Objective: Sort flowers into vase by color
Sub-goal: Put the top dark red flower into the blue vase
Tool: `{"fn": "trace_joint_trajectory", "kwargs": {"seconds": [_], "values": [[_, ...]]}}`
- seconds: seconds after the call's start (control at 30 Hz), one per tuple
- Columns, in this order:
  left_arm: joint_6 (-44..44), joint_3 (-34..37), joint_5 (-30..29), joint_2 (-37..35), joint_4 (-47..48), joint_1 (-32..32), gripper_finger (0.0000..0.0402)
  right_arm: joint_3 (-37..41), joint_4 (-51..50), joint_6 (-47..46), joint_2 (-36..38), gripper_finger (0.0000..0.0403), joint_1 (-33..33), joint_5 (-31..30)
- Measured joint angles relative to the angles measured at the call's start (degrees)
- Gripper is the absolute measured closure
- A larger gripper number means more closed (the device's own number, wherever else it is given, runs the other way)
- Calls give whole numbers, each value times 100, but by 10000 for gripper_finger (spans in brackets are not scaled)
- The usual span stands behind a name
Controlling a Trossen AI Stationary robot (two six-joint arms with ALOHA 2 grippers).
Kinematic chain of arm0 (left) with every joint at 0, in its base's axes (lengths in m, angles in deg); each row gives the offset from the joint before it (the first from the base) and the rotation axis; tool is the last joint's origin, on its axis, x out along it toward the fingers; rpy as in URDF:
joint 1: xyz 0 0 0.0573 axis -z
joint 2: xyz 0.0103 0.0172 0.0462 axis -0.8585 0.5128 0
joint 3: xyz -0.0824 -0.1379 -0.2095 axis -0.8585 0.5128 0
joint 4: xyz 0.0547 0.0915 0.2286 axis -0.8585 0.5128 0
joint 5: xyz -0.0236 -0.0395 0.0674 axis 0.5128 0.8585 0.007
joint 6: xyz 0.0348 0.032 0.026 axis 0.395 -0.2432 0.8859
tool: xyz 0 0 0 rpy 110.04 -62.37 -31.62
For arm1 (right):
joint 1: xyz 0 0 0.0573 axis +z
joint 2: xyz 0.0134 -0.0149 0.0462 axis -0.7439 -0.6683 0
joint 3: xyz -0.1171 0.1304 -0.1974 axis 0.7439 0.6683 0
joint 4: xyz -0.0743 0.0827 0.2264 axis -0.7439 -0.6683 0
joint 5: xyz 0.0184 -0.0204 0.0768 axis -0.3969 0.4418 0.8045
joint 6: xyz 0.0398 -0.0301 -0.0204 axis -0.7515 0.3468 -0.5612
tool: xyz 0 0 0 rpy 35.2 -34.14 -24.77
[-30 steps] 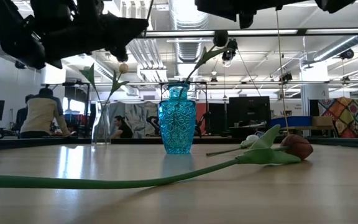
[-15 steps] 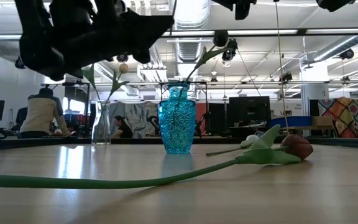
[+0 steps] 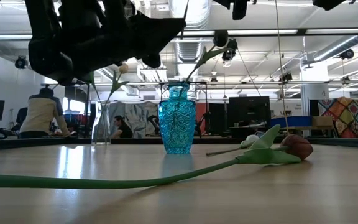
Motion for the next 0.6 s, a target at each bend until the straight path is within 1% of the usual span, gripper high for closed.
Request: {"fn": "trace_joint_trajectory", "kwargs": {"seconds": [0.1, 0.2, 0.43, 0.53, 0.6], "values": [[0, 29, 6, 0, 3, 0, 401, 0, 43, -22, 0, 249, 0, 8], [0, 43, 8, 0, 26, 0, 401, 0, 39, -47, 0, 275, -14, 7], [-1, 44, 3, 0, 93, -2, 401, 0, 36, 33, 0, 382, -31, 7], [23, 105, -209, -2, 203, -2, 401, 0, -69, 82, -1, 388, -48, 3], [212, 240, -315, -21, 194, -9, 397, 2, -182, 84, -7, 390, -64, -34]]}}
